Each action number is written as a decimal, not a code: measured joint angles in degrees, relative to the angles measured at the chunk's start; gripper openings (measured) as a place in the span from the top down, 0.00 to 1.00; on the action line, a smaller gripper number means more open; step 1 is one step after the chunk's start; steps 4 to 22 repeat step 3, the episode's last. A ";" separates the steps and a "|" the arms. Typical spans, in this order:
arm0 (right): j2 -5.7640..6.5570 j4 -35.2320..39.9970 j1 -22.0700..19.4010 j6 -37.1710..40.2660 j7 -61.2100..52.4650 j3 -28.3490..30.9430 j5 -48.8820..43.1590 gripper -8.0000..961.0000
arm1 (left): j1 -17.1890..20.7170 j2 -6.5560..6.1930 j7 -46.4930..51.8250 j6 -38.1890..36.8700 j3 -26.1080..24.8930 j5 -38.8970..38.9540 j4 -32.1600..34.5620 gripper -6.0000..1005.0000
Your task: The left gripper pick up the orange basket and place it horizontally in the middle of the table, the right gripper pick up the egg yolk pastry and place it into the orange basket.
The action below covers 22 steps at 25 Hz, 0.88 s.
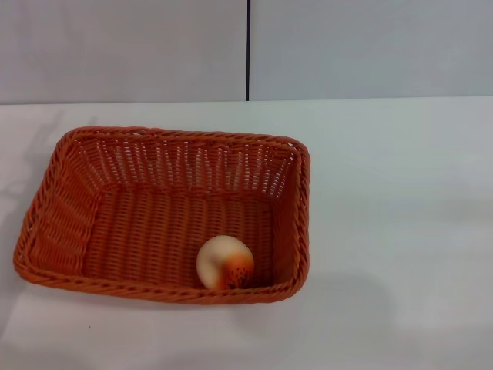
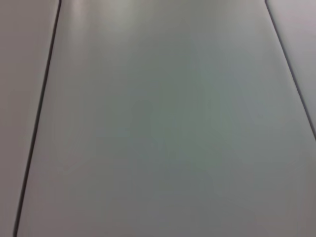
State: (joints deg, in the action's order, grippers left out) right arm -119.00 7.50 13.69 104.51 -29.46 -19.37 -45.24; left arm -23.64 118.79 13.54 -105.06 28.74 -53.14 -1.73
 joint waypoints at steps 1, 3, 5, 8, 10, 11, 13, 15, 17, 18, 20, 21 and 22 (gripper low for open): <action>0.00 -0.03 0.00 -0.40 0.01 0.01 0.00 0.19 | 0.00 0.00 0.00 0.00 0.00 0.00 0.00 0.45; 0.00 -0.07 0.00 -1.06 0.02 0.03 0.02 0.19 | 0.17 -0.03 -0.01 0.32 -0.14 0.00 -0.03 0.45; 0.00 -0.07 0.00 -1.06 0.02 0.03 0.02 0.19 | 0.17 -0.03 -0.01 0.32 -0.14 0.00 -0.03 0.45; 0.00 -0.07 0.00 -1.06 0.02 0.03 0.02 0.19 | 0.17 -0.03 -0.01 0.32 -0.14 0.00 -0.03 0.45; 0.00 -0.07 0.00 -1.06 0.02 0.03 0.02 0.19 | 0.17 -0.03 -0.01 0.32 -0.14 0.00 -0.03 0.45; 0.00 -0.07 0.00 -1.06 0.02 0.03 0.02 0.19 | 0.17 -0.03 -0.01 0.32 -0.14 0.00 -0.03 0.45; 0.00 -0.07 0.00 -1.06 0.02 0.03 0.02 0.19 | 0.17 -0.03 -0.01 0.32 -0.14 0.00 -0.03 0.45; 0.00 -0.07 0.00 -1.06 0.02 0.03 0.02 0.19 | 0.17 -0.03 -0.01 0.32 -0.14 0.00 -0.03 0.45; 0.00 -0.07 0.00 -1.06 0.02 0.03 0.02 0.19 | 0.17 -0.03 -0.01 0.32 -0.14 0.00 -0.03 0.45; 0.00 -0.07 0.00 -1.06 0.02 0.03 0.02 0.19 | 0.17 -0.03 -0.01 0.32 -0.14 0.00 -0.03 0.45; 0.00 -0.07 0.00 -1.06 0.02 0.03 0.02 0.19 | 0.17 -0.03 -0.01 0.32 -0.14 0.00 -0.03 0.45; 0.00 -0.07 0.00 -1.06 0.02 0.03 0.02 0.19 | 0.17 -0.03 -0.01 0.32 -0.14 0.00 -0.03 0.45; 0.00 -0.07 0.00 -1.06 0.02 0.03 0.02 0.19 | 0.17 -0.03 -0.01 0.32 -0.14 0.00 -0.03 0.45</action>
